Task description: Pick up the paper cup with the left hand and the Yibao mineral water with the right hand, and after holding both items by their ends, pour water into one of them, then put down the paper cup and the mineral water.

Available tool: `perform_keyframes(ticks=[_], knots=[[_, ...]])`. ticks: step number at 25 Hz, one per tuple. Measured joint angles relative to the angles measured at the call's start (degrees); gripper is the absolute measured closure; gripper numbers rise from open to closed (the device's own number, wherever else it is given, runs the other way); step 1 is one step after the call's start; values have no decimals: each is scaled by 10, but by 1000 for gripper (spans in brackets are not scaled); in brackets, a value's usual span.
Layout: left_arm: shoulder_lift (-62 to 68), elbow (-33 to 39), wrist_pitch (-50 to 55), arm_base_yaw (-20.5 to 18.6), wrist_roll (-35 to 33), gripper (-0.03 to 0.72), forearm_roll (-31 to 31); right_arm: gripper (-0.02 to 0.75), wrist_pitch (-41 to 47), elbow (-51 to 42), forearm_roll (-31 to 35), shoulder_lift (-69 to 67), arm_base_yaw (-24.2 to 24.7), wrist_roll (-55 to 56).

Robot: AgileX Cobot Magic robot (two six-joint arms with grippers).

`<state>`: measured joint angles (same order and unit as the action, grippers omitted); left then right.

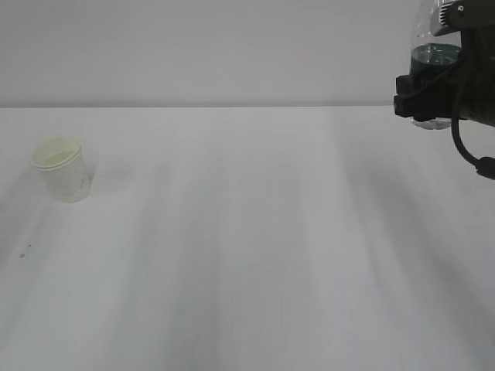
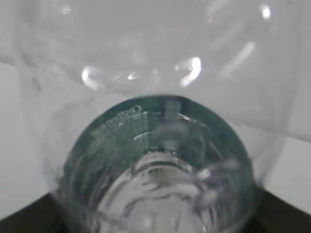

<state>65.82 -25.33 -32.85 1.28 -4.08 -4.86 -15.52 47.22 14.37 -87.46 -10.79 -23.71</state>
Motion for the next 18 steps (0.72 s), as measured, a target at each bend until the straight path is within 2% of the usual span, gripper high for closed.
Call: perform_keyframes(ticks=[18], knots=[[0, 0, 6, 0, 0, 168, -1, 286, -87, 0, 0, -74, 0, 11]])
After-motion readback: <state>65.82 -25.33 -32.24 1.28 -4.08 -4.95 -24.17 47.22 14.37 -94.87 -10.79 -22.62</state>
